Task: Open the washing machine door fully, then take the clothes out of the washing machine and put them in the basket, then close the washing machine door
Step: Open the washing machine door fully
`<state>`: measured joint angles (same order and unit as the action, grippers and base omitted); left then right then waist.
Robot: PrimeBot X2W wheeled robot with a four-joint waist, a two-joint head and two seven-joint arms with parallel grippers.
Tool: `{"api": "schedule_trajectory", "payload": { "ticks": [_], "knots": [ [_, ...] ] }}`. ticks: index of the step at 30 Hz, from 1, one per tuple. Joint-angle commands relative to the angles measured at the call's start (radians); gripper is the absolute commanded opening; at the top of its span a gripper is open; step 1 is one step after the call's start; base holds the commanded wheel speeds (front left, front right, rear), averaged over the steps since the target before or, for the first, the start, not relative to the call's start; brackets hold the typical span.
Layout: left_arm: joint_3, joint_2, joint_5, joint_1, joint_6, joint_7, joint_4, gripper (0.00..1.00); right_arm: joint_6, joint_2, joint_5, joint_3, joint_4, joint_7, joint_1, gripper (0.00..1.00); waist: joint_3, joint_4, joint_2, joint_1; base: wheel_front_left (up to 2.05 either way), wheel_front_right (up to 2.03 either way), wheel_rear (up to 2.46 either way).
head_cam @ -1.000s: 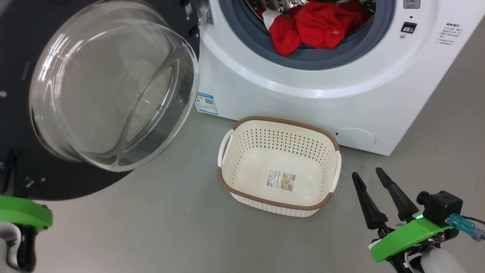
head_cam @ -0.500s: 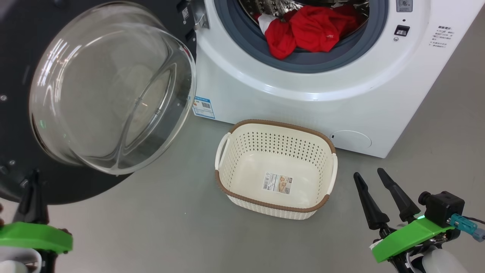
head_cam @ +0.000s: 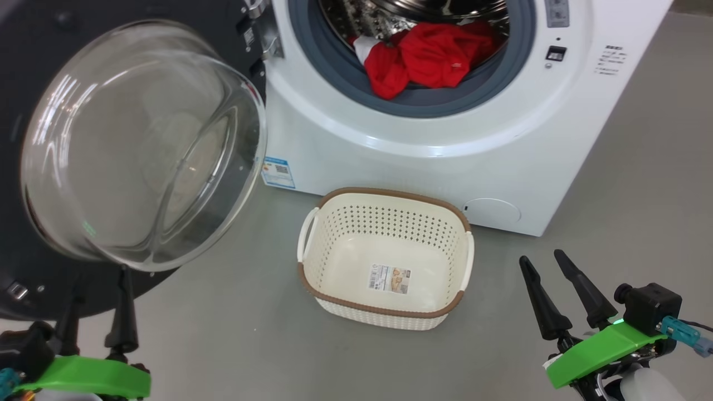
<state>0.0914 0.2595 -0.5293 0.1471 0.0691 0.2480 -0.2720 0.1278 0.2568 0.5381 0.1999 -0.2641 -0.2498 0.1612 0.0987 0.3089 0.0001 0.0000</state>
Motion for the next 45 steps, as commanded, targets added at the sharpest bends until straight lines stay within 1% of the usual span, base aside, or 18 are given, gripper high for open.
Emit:
{"api": "schedule_trajectory", "payload": {
  "ticks": [1, 13, 22, 25, 30, 37, 45],
  "knots": [
    [-0.033, 0.029, 0.008, 0.015, -0.014, 0.011, 0.030, 1.00, 0.003, 0.011, -0.002, 0.018, 0.022, -0.012, -0.009, 1.00, -0.014, -0.017, -0.0001, 0.0000, 0.00, 0.00, 0.00],
    [0.017, -0.008, 0.039, -0.036, -0.048, 0.011, 0.097, 1.00, 0.003, 0.013, 0.001, 0.019, 0.020, -0.012, -0.048, 1.00, -0.086, -0.113, -0.0001, 0.0000, 0.00, 0.00, 0.00],
    [0.034, -0.033, 0.040, -0.068, -0.044, 0.012, 0.097, 1.00, 0.003, 0.027, -0.023, 0.010, 0.030, -0.012, -0.056, 1.00, -0.109, -0.198, -0.0001, 0.0000, 0.00, 0.00, 0.00],
    [0.034, -0.038, 0.053, -0.074, -0.051, 0.012, 0.092, 1.00, 0.003, 0.032, -0.029, 0.006, 0.035, -0.012, -0.056, 1.00, -0.114, -0.226, -0.0001, 0.0000, 0.00, 0.00, 0.00],
    [0.024, -0.062, 0.043, -0.086, -0.048, 0.013, 0.075, 1.00, 0.003, 0.042, -0.044, -0.003, 0.041, -0.012, -0.062, 1.00, -0.121, -0.271, -0.0001, 0.0000, 0.00, 0.00, 0.00],
    [0.003, -0.085, 0.047, -0.091, -0.025, 0.014, 0.074, 1.00, 0.003, 0.052, -0.049, -0.013, 0.053, -0.012, -0.068, 1.00, -0.119, -0.302, -0.0001, 0.0000, 0.00, 0.00, 0.00],
    [-0.009, -0.095, 0.077, -0.088, -0.010, 0.014, 0.073, 1.00, 0.003, 0.055, -0.052, -0.020, 0.060, -0.012, -0.070, 1.00, -0.113, -0.306, -0.0001, 0.0000, 0.00, 0.00, 0.00]
  ]
}}
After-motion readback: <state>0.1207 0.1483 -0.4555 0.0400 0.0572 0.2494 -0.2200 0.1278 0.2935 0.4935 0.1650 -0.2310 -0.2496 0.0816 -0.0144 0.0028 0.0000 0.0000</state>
